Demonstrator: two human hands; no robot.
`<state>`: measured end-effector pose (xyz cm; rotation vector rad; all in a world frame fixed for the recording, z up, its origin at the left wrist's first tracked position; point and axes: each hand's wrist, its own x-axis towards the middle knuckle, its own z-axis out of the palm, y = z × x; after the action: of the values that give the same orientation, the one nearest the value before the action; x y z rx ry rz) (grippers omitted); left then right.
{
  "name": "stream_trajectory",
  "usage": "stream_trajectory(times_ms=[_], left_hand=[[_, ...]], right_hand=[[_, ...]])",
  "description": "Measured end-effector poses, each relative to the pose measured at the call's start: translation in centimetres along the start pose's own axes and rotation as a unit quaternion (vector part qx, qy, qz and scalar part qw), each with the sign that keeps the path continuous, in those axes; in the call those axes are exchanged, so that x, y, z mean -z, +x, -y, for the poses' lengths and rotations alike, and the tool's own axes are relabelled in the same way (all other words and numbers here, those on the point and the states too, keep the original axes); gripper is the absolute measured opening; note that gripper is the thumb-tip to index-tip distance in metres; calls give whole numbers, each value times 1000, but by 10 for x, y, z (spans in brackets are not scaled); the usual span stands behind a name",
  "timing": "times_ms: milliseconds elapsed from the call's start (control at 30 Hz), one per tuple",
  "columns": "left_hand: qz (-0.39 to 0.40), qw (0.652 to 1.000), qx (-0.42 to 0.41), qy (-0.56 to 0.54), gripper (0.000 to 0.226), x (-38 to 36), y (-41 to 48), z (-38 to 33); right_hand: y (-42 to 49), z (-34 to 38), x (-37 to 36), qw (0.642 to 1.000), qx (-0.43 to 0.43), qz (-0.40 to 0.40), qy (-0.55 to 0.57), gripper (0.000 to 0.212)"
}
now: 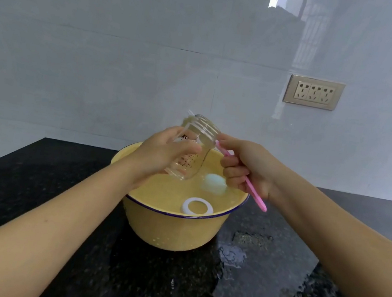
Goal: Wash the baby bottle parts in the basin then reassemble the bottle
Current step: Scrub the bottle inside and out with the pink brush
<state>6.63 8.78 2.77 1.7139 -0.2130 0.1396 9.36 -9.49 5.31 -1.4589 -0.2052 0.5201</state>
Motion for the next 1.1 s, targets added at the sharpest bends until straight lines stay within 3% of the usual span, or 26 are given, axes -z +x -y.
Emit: stream_trajectory(times_ms=[100,167,233,300,467,567,733,800,867,900,1000,1100], left_hand=[[72,994,51,-66,49,10,-1,-5],[115,986,77,-89,61,16,-2,-6],[119,988,74,-68,61,22,-1,-6],[94,995,41,11,56,24,0,-7],[-45,974,-61,213,37,25,2,-11],[-107,938,-112,311,40,29,6,-8],[-172,914,-107,351,54,22,9,-4],[-204,938,-43,275,51,20,12,-2],[-195,977,54,70,44,18,14,-1],[-171,979,103,-48,42,16,14,-1],[-106,938,187,-271,44,12,14,1],[-91,903,206,-365,49,7,15,3]], right_hand=[[2,2,3,999,-21,45,14,32],[6,0,6,997,-41,71,10,48],[8,0,7,994,-64,88,14,47],[9,0,8,991,-82,102,26,29],[7,-2,14,984,-116,124,49,21],[6,-2,16,983,-131,117,58,20],[1,1,15,984,-145,85,65,28],[-4,2,14,989,-128,67,39,30],[-8,4,12,996,-82,31,-18,28],[-11,4,10,997,-49,11,-54,23],[-18,2,1,982,79,-45,-167,26],[-22,-3,-9,922,194,-112,-315,32]])
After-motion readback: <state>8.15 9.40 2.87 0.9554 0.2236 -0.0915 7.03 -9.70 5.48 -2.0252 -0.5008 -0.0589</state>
